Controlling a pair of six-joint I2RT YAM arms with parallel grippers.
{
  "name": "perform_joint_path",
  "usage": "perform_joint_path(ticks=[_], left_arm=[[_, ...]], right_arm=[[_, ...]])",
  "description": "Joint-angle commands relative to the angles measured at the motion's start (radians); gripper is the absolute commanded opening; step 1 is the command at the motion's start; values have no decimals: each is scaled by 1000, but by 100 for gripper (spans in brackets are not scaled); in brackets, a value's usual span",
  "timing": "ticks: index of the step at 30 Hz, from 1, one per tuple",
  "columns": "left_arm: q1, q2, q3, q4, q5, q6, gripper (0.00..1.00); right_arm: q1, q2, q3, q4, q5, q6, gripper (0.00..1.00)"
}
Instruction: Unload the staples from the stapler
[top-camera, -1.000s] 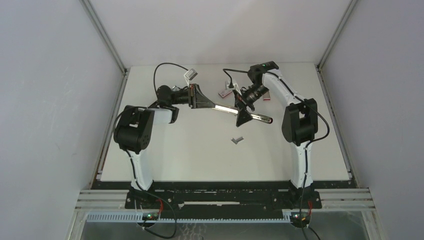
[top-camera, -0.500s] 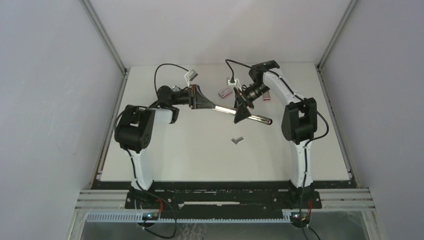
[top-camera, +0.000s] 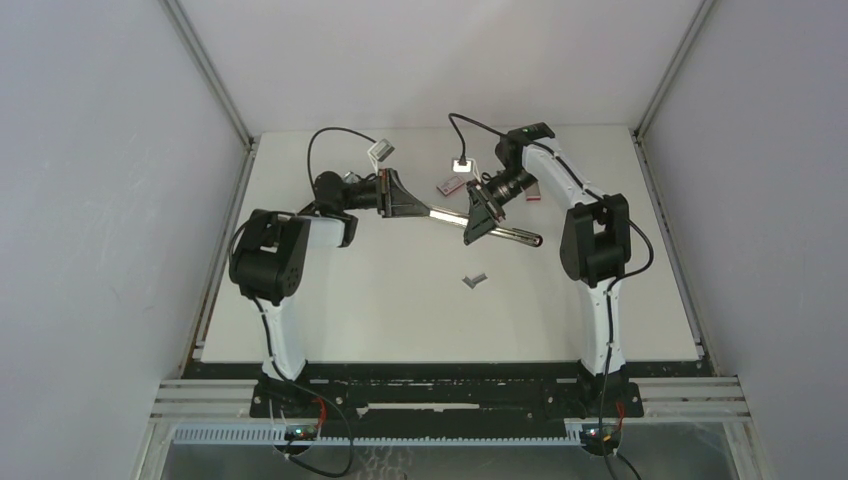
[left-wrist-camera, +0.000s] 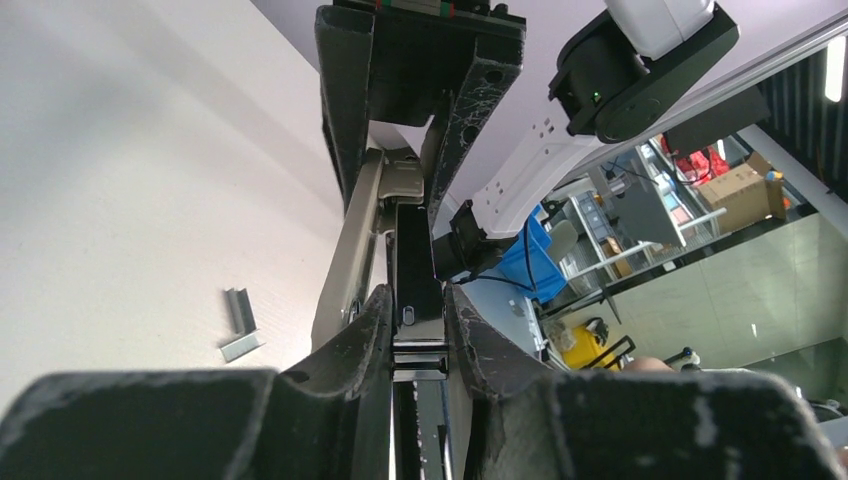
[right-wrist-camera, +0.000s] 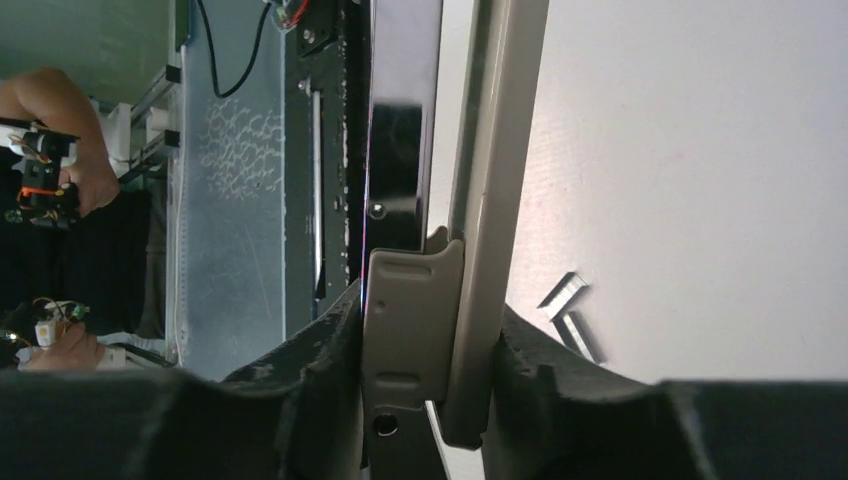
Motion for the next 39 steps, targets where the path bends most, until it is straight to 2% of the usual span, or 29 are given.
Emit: perform_joint_path(ticks=[1, 4, 6, 7, 12, 16, 17, 18, 19, 29, 39], left_arm=[[-5, -15, 9, 86, -24, -27, 1], [-4, -13, 10, 86, -24, -29, 7], [-4, -10, 11, 86, -25, -32, 20], [-4, -7, 12, 86, -24, -35, 28], [0, 7, 14, 87, -30, -53, 62], [11, 21, 11, 86, -37, -62, 79], [15, 23, 9, 86, -38, -63, 84], [20, 27, 8, 86, -39, -65, 96], [26, 32, 6, 86, -41, -68, 100], [100, 64, 11, 86, -40, -80, 100], [114, 57, 7, 86, -41, -106, 100]], right_arm=[[2, 13, 43, 14, -35, 26, 29], [3, 14, 41, 14, -37, 33, 13], [3, 13, 42, 14, -39, 33, 2], [3, 13, 42, 14, -42, 33, 0], [0, 13, 40, 14, -54, 28, 0], [-3, 17, 40, 14, -61, 26, 0], [-5, 17, 40, 14, -63, 25, 0], [-7, 18, 40, 14, -63, 23, 0], [-9, 20, 39, 14, -63, 22, 0], [-36, 25, 13, 14, -55, -9, 0], [-60, 47, 11, 14, -39, -11, 0]])
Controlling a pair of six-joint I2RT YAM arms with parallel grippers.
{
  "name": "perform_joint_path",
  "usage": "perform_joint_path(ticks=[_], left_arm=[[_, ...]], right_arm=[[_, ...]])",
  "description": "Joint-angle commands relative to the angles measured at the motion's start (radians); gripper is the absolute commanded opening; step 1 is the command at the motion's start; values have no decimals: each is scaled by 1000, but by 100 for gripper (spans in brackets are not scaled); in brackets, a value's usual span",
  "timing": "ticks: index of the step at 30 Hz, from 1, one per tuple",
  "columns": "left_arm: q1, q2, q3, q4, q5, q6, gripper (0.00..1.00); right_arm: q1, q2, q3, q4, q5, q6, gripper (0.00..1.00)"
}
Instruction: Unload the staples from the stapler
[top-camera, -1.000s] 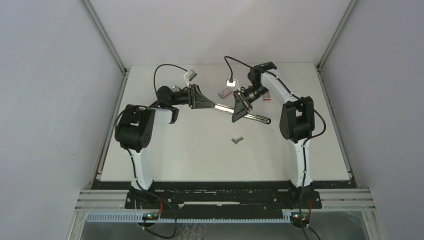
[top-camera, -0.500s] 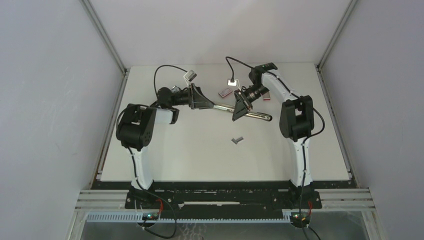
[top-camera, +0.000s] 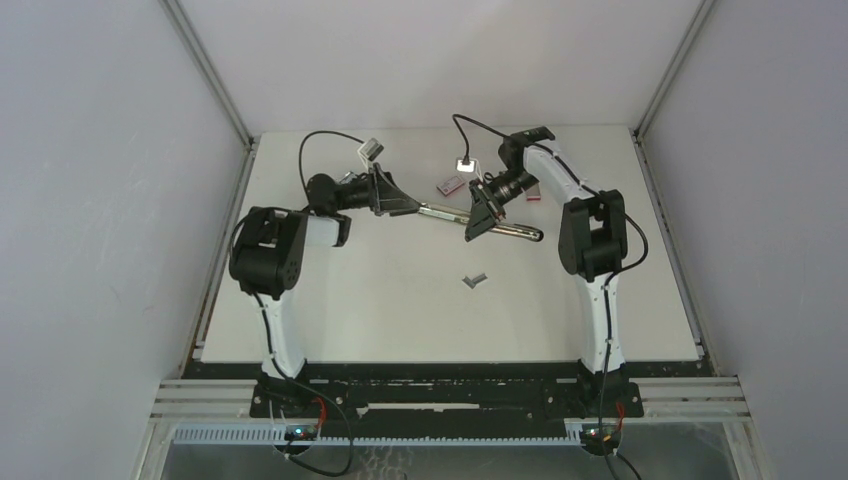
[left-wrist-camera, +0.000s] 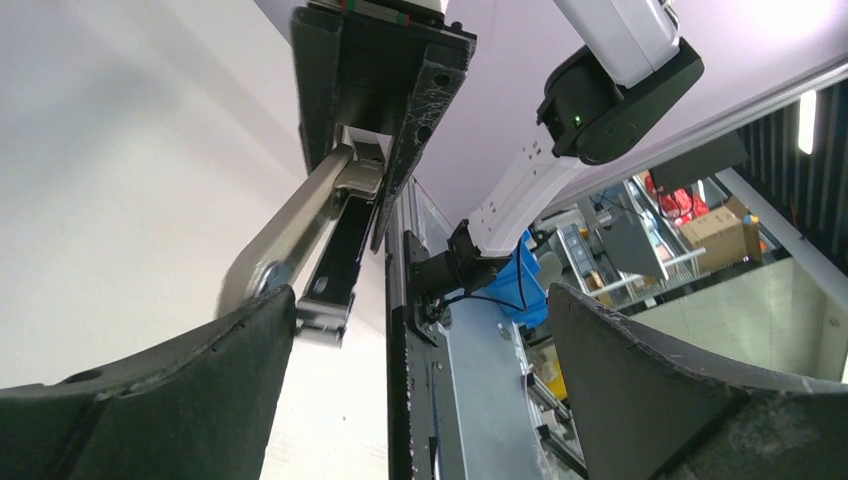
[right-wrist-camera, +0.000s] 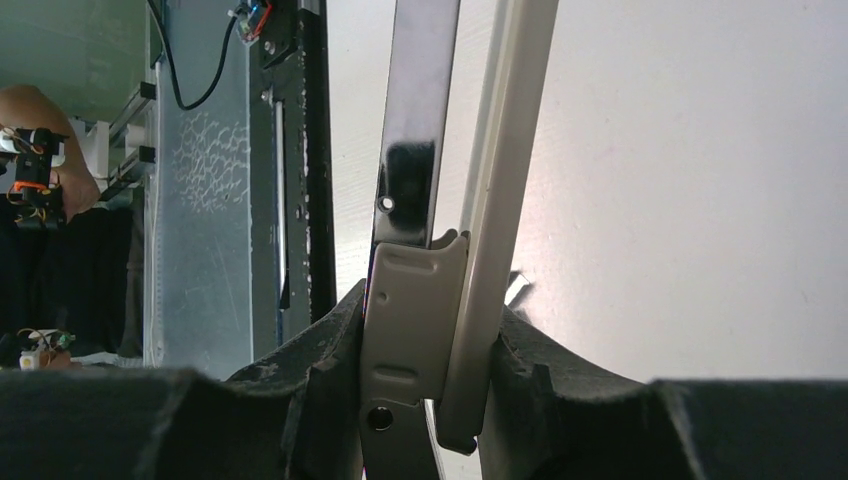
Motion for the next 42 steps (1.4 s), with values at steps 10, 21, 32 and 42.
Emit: perform_joint_path(ticks=[10, 21, 32, 42], left_arm=[[104, 22, 14, -16, -43, -42, 100], [121, -176, 181, -1457, -335, 994, 100], [125, -246, 235, -1680, -414, 1245, 100], [124, -344, 215, -1889, -389, 1479, 100]], right_arm=[[-42, 0, 6, -60, 27, -55, 0], [-26, 24, 2, -14, 129, 14, 0], [13, -43, -104, 145, 231, 65, 0], [46, -87, -203, 281, 318, 60, 0]])
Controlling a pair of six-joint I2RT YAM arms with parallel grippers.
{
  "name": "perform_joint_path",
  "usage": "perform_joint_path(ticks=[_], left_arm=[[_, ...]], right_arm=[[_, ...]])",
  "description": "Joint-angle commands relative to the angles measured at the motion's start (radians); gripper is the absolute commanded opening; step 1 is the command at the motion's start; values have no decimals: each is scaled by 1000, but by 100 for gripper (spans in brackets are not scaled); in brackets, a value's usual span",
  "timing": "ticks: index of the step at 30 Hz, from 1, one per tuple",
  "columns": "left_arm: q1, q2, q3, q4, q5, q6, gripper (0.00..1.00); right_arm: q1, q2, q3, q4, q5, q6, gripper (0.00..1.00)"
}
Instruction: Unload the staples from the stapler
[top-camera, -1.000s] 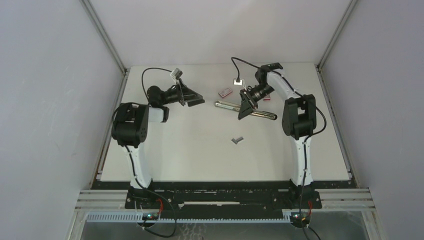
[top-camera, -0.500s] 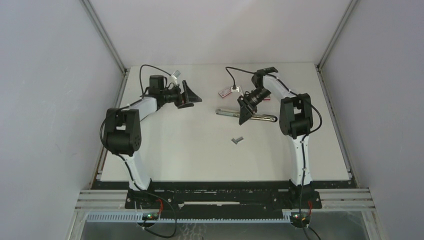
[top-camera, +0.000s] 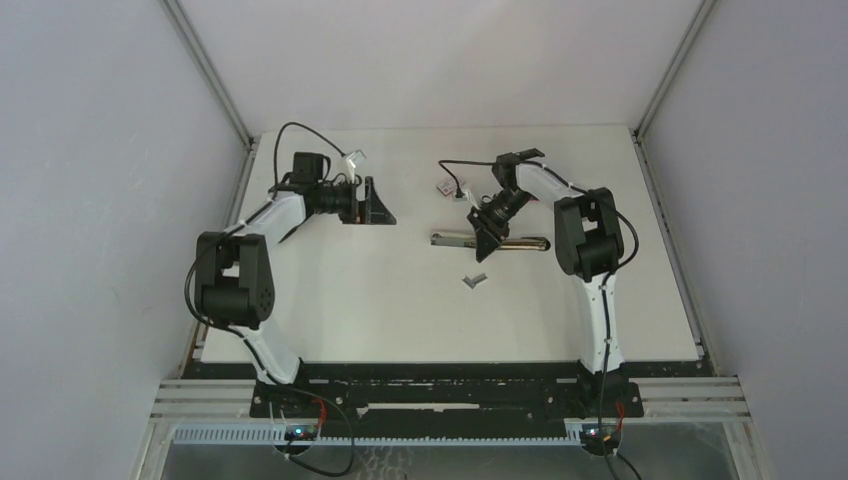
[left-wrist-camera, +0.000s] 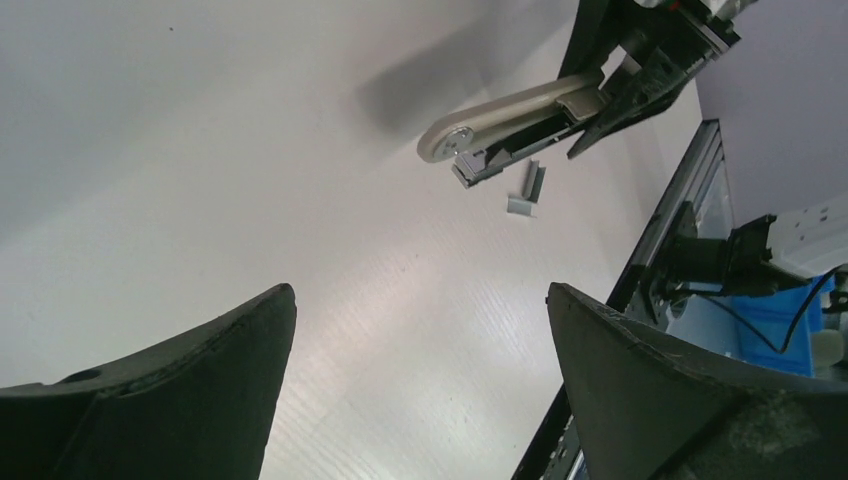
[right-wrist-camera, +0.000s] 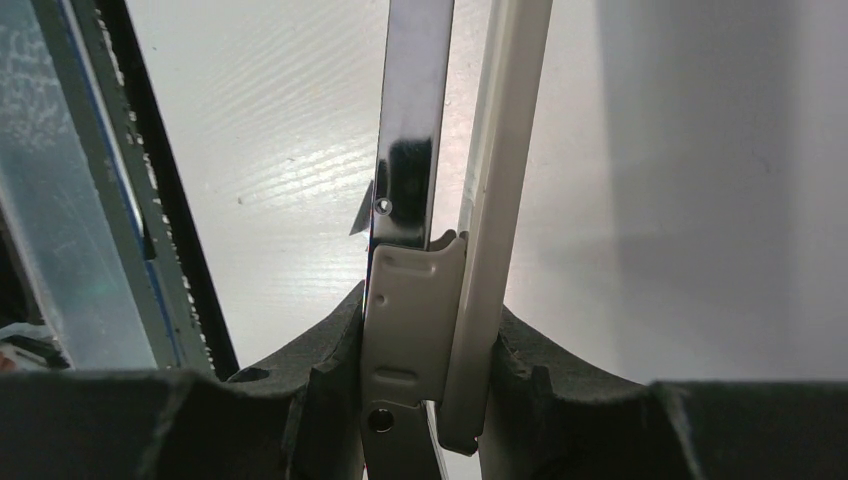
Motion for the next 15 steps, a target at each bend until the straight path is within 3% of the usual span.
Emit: perform_joint_path(ticks=[1, 15], left_arm=[[2, -99, 33, -122, 15, 169, 100], [33, -211, 14, -490, 16, 554, 100]], right_arm=[[23, -116, -30, 83, 19, 6, 0], [72, -211, -225, 316, 212, -8, 0]])
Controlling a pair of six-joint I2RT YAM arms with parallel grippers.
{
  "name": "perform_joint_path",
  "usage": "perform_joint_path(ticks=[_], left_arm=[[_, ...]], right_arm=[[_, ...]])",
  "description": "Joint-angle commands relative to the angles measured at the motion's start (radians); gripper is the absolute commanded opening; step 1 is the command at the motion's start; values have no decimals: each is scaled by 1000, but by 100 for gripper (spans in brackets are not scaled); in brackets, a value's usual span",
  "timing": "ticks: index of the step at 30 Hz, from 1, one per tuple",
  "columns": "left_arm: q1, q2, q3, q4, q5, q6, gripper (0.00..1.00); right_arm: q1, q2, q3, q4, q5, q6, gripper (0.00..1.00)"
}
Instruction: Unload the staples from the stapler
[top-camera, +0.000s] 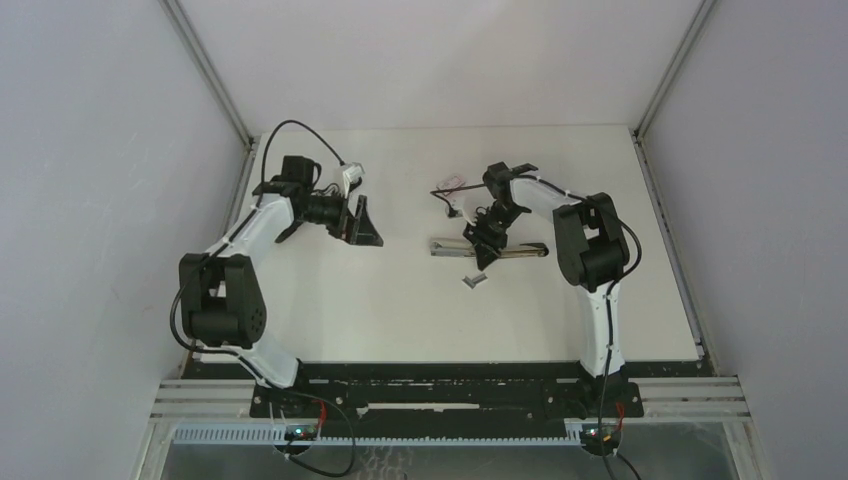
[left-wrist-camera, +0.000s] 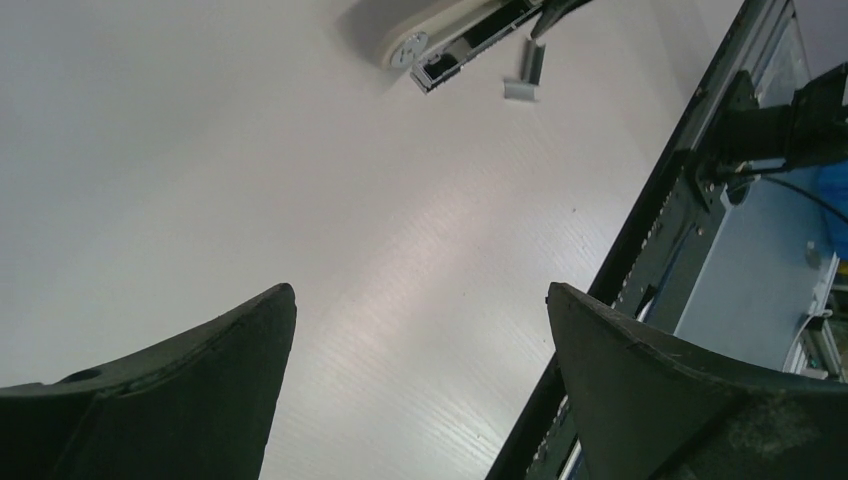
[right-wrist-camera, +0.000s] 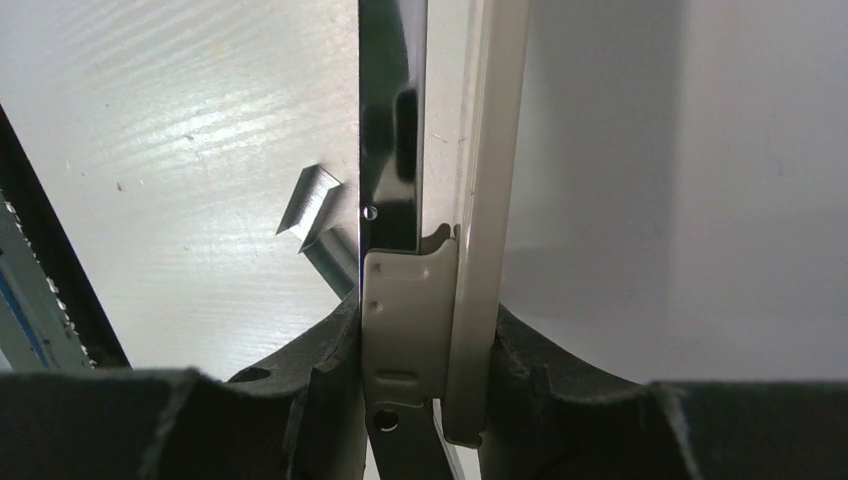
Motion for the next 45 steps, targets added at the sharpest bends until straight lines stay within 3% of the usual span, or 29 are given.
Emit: perform_joint_path(ticks=[1, 8, 13, 22, 45], left_arm=[[18, -83, 4, -179, 24, 220, 100], [53, -156, -102, -350, 35, 465, 100], [88, -185, -136, -405, 41, 557, 100], [108, -196, -153, -408, 66, 582, 100], [113, -193, -167, -409, 90, 604, 100]], right_arm=[[11, -105, -41, 92, 39, -12, 0], [15, -133, -105, 173, 110, -24, 0], [36, -156, -160, 242, 188, -28, 0], [82, -211, -285, 381, 369, -79, 0], [153, -304, -552, 743, 653, -237, 0]])
